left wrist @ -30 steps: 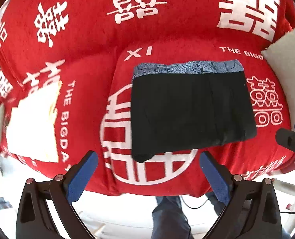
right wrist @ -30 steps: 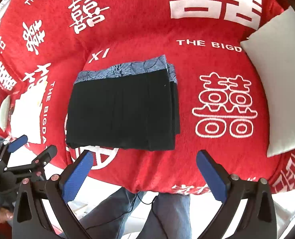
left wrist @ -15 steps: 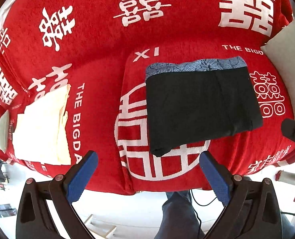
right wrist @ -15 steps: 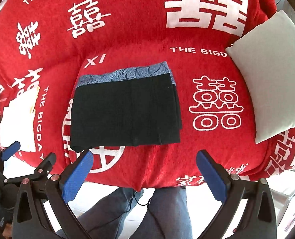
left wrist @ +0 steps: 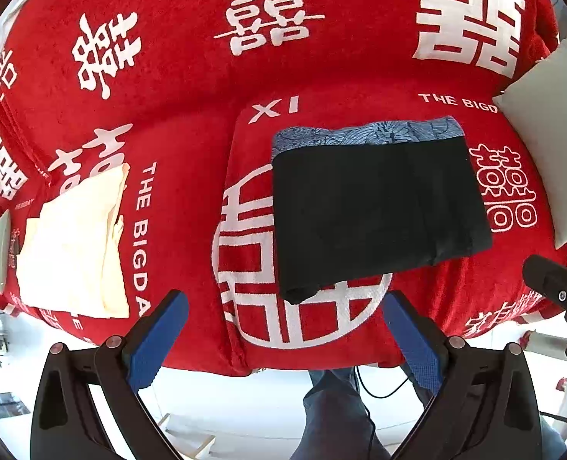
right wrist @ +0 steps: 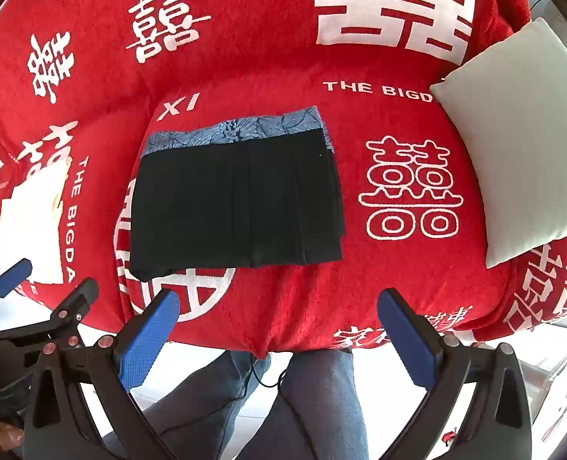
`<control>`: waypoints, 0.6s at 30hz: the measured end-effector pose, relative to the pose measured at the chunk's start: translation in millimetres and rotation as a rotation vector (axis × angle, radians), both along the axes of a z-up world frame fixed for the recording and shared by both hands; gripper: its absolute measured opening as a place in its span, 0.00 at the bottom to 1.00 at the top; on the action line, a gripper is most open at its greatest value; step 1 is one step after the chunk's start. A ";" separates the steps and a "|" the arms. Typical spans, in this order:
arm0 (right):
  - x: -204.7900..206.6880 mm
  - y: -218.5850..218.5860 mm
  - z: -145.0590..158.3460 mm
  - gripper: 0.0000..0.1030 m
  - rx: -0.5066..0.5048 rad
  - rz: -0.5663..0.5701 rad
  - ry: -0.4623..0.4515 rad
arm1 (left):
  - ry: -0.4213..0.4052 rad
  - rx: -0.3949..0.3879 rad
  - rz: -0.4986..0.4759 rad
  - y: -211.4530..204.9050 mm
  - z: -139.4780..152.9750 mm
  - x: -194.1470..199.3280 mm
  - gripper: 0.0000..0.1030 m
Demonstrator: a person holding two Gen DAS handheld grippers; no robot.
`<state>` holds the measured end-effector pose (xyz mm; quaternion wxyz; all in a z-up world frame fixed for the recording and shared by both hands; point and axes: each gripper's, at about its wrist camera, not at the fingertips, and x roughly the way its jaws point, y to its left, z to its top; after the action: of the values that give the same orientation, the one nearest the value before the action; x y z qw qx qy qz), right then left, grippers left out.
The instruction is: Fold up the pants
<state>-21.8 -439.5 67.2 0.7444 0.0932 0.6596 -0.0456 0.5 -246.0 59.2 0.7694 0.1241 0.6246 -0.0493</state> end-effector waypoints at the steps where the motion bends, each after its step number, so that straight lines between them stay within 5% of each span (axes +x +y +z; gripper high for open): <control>1: 0.3 -0.7 -0.1 1.00 0.001 -0.001 0.000 | -0.002 0.000 -0.002 -0.6 0.7 0.0 0.99; 18: 1.4 -1.6 1.9 1.00 0.011 -0.009 -0.007 | -0.009 -0.001 -0.006 -0.1 5.1 -0.3 0.99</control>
<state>-20.4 -441.1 69.2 0.7458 0.1004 0.6570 -0.0449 0.3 -246.1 64.3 0.7722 0.1257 0.6208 -0.0513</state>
